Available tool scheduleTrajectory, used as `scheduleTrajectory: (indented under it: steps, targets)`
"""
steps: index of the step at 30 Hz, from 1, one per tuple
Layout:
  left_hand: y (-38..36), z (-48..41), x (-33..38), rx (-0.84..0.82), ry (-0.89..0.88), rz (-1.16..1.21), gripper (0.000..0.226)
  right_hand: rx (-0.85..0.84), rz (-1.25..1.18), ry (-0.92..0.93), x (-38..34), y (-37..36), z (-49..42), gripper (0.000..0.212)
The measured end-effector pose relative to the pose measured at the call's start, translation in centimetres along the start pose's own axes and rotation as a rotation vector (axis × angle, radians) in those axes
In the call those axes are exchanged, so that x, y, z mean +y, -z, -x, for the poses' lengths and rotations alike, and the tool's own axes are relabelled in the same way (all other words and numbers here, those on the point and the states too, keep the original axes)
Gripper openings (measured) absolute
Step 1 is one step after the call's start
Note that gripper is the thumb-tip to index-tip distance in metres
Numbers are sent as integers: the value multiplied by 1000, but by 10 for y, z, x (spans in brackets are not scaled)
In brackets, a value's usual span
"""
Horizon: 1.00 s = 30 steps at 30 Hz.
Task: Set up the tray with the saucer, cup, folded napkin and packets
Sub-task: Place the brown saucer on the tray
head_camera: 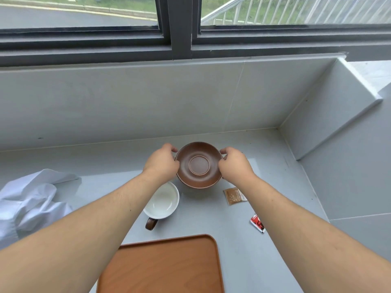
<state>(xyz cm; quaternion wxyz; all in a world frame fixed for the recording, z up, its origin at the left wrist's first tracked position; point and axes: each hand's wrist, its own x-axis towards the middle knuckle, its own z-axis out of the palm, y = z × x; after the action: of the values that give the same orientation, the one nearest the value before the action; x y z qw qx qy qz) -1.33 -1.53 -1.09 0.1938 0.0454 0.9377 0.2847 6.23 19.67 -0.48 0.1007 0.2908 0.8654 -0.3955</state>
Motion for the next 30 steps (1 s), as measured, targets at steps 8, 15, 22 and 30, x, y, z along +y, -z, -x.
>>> scheduleTrajectory:
  steps: [8, 15, 22, 30]
  targets:
    - [28, 32, -4, -12, -6, 26, 26, 1, -37, -16, -14, 4, 31, 20]
    - [38, 70, -27, -29, 30, 34, 17, -56, 7, -20, -22, -4, 72, 23]
    - [41, 115, -57, -76, 69, 57, 13, -93, 27, -45, -21, -25, 119, 24]
    - [40, 168, -95, -115, 135, 168, 16, -105, 19, -33, -15, -53, 169, 25]
